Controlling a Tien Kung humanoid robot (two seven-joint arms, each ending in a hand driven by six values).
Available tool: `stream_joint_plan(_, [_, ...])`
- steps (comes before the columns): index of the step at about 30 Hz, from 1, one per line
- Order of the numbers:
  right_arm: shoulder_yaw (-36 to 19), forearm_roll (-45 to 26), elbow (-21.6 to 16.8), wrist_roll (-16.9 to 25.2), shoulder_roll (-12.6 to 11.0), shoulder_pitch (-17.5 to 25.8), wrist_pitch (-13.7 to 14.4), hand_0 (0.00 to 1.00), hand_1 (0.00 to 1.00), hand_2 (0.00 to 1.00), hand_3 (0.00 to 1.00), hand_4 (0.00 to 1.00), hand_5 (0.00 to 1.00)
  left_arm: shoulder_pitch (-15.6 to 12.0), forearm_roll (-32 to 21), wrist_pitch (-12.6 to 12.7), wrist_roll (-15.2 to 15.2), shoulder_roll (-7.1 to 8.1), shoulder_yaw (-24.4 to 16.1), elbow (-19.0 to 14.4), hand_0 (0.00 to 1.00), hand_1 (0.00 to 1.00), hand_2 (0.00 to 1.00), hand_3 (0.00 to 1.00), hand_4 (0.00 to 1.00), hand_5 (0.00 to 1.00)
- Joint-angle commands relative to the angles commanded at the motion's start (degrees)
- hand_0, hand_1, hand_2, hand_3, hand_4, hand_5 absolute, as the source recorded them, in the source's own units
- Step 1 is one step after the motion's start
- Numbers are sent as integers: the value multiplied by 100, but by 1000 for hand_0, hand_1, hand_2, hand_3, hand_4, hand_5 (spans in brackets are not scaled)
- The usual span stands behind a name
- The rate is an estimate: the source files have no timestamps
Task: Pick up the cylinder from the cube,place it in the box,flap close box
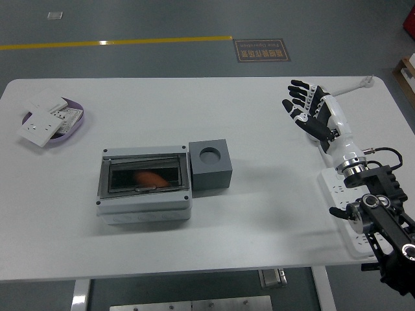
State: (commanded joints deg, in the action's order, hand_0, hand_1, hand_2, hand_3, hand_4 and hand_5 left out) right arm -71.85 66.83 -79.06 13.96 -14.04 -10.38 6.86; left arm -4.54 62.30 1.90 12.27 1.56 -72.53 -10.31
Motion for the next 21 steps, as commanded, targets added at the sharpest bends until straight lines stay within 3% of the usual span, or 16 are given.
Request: stream_joint_plan(21, [126,-60,28,7,4,46,65,861,818,792,787,825,312,-31,-133,-1,-44,31,110,0,923,852,854,951,2,2])
